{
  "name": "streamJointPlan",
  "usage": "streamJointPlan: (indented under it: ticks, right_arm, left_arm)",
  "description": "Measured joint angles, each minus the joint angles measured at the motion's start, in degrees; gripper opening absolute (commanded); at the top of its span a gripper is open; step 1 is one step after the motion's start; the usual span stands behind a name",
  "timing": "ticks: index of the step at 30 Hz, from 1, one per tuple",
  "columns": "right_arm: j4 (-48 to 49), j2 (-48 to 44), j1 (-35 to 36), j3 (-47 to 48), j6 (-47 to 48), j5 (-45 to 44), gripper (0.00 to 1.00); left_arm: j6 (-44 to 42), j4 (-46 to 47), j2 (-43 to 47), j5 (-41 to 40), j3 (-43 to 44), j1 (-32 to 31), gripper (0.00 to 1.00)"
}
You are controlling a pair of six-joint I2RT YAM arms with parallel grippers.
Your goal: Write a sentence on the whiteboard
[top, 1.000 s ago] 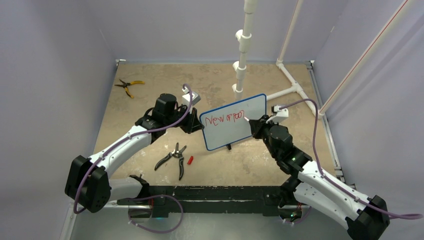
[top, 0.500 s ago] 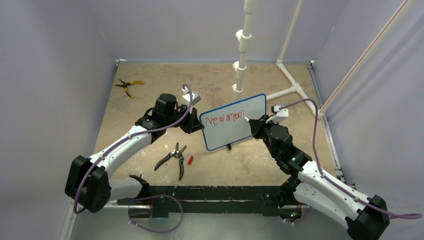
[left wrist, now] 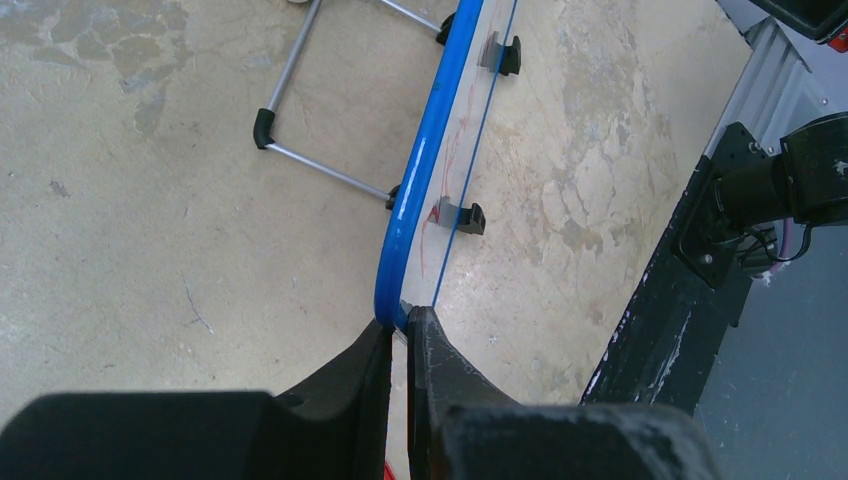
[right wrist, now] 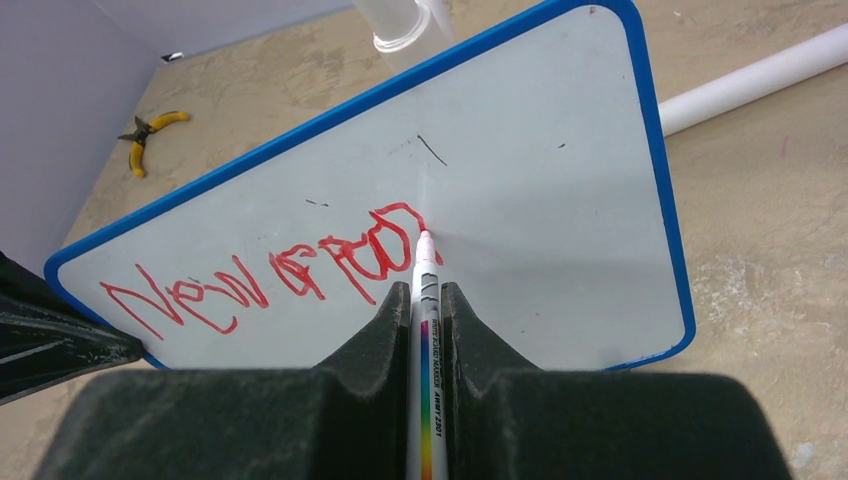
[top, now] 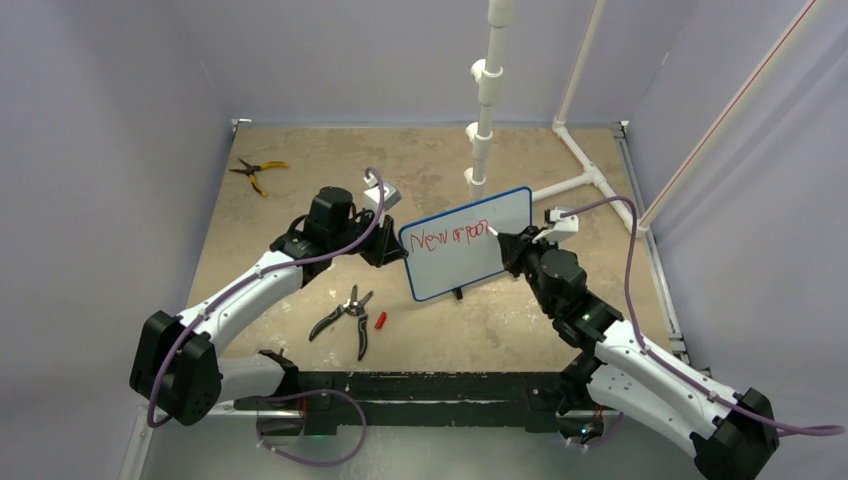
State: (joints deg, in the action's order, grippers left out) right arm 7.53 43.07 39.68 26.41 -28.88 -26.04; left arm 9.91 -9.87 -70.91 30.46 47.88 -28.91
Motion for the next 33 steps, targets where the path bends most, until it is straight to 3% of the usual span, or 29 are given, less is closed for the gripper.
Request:
streamJointPlan:
  ticks: [33]
  right_arm:
    - [1.0, -0.8, 0.0, 0.0, 0.5, -4.2, 0.00]
  left_arm:
    - [0.0, 0.0, 0.0, -0.1, 0.0, 0.0, 0.00]
